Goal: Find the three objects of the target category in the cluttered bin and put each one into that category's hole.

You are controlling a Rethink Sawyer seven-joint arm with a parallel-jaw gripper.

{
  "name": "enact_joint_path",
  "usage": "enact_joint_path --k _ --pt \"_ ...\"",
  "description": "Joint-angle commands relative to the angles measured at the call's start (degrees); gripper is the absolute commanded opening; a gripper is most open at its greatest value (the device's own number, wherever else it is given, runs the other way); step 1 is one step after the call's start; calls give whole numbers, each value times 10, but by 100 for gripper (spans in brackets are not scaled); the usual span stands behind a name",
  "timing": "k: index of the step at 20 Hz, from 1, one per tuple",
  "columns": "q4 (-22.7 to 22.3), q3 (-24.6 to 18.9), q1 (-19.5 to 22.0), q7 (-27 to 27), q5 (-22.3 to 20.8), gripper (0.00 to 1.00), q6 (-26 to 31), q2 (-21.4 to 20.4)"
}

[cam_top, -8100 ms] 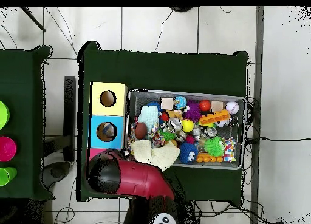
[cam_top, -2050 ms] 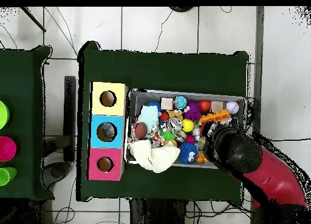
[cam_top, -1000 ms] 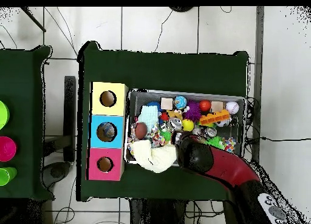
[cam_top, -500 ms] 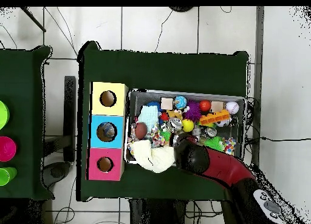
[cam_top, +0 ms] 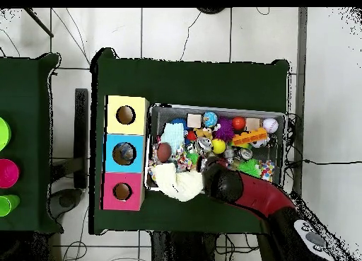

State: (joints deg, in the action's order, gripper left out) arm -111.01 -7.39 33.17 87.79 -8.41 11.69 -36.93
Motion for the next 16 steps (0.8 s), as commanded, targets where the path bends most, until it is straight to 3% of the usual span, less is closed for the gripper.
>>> enact_joint_path --k 1,11,16 --pt "43 -47 23 17 -28 100 21 25" --pt "51 -70 77 -36 -53 100 80 -13" --pt "66 -89 104 -52 -68 100 97 -6"
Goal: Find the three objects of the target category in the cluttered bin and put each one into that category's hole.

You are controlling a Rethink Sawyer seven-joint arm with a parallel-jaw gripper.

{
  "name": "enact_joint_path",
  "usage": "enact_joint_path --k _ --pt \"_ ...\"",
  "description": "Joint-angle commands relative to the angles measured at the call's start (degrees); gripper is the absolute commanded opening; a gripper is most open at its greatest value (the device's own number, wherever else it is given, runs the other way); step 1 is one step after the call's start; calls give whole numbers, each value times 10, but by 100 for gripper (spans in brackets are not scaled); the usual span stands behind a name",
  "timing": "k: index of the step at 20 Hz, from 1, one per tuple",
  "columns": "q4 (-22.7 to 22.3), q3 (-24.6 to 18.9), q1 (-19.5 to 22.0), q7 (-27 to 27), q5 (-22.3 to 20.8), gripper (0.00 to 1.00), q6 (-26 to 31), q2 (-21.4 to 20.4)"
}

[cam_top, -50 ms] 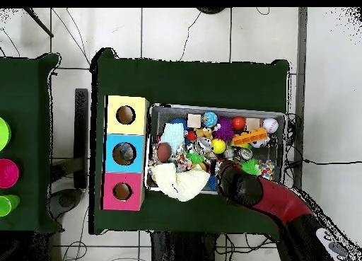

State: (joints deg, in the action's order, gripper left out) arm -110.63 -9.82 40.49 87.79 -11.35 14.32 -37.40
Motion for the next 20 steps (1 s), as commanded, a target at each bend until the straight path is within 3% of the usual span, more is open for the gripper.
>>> enact_joint_path --k 1,20 --pt "63 -67 35 -52 -43 100 69 2" --pt "60 -69 44 3 -111 100 -19 72"
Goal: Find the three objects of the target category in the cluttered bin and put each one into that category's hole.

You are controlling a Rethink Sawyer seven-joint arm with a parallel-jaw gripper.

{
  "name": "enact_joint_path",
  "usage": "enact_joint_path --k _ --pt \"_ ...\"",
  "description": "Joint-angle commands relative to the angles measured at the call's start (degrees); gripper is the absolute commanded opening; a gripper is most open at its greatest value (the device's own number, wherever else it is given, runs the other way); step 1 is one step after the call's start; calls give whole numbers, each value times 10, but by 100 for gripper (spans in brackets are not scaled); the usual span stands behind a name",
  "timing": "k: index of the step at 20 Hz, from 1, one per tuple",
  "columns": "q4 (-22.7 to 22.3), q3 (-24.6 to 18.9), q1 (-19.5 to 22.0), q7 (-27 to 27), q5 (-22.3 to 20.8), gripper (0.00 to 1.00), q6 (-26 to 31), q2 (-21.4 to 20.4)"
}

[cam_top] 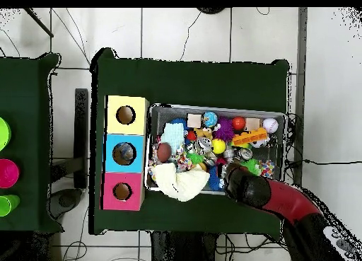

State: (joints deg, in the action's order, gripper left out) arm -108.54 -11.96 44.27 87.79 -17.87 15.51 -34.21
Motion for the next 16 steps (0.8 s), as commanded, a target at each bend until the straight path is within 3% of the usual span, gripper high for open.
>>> enact_joint_path --k 1,8,16 --pt "38 -47 5 6 -48 100 -34 42" --pt "46 -22 -14 35 -73 100 -72 67" --pt "78 15 -47 50 -78 100 -74 74"
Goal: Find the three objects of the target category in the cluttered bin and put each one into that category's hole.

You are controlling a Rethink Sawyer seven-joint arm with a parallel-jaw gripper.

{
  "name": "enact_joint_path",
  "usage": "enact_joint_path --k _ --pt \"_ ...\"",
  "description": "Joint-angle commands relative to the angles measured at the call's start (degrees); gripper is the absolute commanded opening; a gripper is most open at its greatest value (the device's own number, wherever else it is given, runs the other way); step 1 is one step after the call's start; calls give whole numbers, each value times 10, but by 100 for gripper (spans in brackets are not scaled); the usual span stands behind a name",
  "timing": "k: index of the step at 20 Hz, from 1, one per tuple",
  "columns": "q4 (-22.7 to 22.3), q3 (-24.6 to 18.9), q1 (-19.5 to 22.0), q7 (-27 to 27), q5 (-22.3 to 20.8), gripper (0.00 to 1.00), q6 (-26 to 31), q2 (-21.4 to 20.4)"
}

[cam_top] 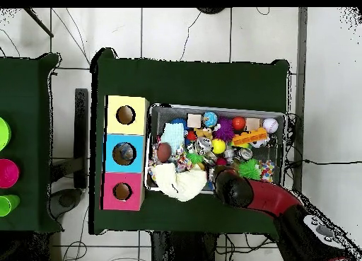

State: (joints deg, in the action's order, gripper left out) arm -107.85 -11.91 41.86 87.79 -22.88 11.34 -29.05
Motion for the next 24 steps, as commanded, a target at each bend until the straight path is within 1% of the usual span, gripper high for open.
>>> enact_joint_path --k 1,7,13,19,21,24 --pt "78 21 -30 51 -27 100 -27 20" --pt "103 40 -47 49 -25 100 -18 18" --pt "131 56 -65 49 -21 100 -17 32" --pt "163 55 -51 25 -32 100 -18 59" --pt "166 55 -45 20 -38 100 -20 64" --pt "176 57 -38 19 -53 100 -38 77"
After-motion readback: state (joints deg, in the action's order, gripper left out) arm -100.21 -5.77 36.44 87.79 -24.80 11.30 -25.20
